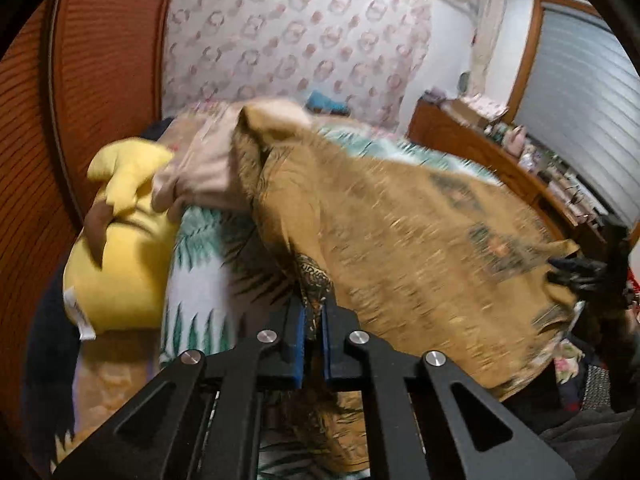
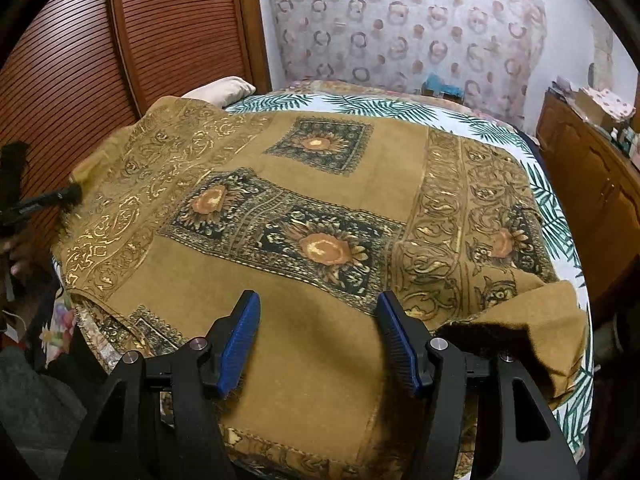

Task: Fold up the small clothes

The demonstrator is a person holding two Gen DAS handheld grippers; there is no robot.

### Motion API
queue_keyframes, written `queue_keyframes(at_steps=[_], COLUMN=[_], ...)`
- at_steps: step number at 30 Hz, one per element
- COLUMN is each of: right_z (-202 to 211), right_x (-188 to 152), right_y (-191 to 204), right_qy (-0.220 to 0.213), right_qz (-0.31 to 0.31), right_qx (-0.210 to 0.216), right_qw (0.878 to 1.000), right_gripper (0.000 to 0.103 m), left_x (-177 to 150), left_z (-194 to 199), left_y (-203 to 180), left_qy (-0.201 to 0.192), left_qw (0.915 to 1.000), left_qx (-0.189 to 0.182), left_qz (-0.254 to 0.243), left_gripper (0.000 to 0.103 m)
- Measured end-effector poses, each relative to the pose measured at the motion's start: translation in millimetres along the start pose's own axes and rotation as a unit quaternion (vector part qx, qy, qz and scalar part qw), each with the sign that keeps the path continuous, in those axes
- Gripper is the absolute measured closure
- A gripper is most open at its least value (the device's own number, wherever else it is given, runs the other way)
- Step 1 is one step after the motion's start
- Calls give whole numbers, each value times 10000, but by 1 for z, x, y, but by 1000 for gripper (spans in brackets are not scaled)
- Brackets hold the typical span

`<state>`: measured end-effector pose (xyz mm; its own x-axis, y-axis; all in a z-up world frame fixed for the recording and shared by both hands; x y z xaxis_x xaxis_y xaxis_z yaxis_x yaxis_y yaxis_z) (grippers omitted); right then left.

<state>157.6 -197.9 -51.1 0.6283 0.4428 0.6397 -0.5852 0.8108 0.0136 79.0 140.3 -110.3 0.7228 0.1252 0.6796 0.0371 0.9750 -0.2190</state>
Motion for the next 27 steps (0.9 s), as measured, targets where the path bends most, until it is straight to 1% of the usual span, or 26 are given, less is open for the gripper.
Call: queue_keyframes(at_steps=[2,9,12,15,18,23,27], right_z=[-1,-1,3,-2,-3,-3,11], right_x=[-2,-10,-13,-18,-22,-27,-30], right_y=[-3,-9,-10,-10,-3,-5,-9], right_qy=[-9,12,5,50,-118,-192,-283], right_qz=[-34,-65,-48,1,208,94,9], right_qx=[-32,-127,-190,-276,-476,-382,-353], right_qw=[10000,9999,9998,9996,9986,9990,9990], right_gripper=[40,40,40,40,36,34,34], left_x=[8,34,51,63,75,90,103], left_z=[8,17,16,15,10,4,-4], left_y=[-12,-45,-68,-91,-118,-151,-183], left_qy=[-132,-345,-407,-459,-482,-470,-417], left_qw=[9999,9981,9961,9939,9907,9863,9813], left_qx=[-75,-394,-633,-761,-919,-1095,-1268], left_qz=[-76,-330,-463,-658,-877,-1137,-1389], left_gripper=[96,96,96,96,96,96,96])
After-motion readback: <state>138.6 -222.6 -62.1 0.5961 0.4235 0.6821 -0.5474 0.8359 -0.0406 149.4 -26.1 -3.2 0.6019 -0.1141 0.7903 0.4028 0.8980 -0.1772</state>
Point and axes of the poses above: each gripper's, at about its wrist camera, not at the fingertips, and z roughly against the way its jaws point, y to its left, x to its top, the point moved 7 cm from there along -z, roughly the way its jaws point, and after that the axes turned 7 degrees about y, right-handed, at the moved point
